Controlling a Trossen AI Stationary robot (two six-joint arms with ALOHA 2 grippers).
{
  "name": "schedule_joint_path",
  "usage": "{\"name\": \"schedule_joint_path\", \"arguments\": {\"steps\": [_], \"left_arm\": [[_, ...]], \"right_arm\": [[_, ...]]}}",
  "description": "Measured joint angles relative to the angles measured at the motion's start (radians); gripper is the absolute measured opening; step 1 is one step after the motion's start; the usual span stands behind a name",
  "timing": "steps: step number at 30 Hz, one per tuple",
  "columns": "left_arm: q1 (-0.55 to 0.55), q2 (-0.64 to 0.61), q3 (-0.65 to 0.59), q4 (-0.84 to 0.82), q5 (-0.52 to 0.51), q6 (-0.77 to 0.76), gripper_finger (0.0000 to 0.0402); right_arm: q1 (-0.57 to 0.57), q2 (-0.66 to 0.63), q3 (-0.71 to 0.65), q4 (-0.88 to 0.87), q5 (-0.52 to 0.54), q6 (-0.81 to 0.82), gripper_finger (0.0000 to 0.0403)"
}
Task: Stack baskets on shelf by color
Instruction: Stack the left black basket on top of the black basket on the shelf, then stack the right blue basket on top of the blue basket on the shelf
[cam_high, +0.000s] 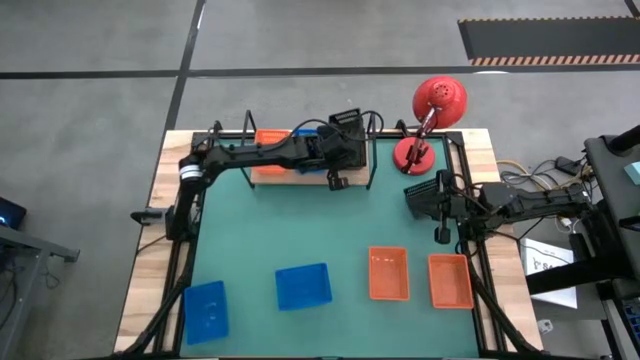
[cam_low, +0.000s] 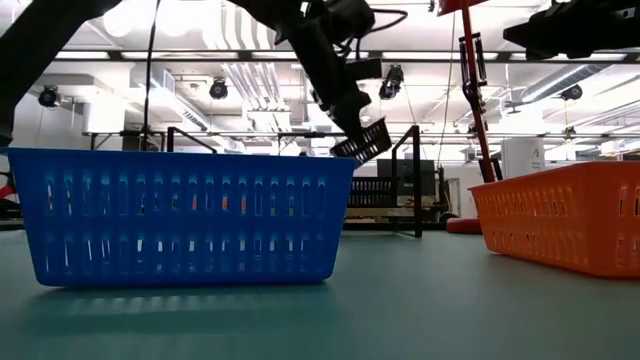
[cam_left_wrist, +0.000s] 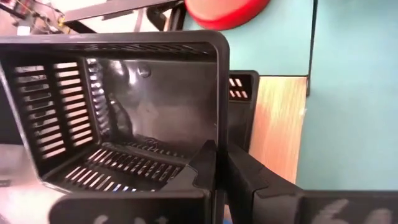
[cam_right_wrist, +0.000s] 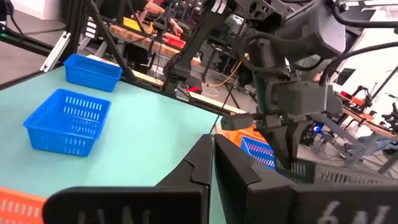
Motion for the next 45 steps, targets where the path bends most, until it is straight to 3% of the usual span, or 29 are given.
{"name": "schedule_joint_path", "arguments": {"steps": [5, 23, 45], "left_arm": [[0.000, 0.001, 0.000, 0.005, 0.043, -0.001, 0.0000], [0.003, 0.001, -0.041, 0.048, 0.043, -0.001, 0.0001], [0.007, 0.001, -0.044, 0.096, 0.035, -0.001, 0.0070]], "right_arm": [[0.000, 0.000, 0.000, -0.001, 0.000, 0.001, 0.0009], [0.000, 0.000, 0.000, -0.002, 0.000, 0.000, 0.0009], [0.000, 0.000, 0.000, -0.003, 0.000, -0.001, 0.0009]]}}
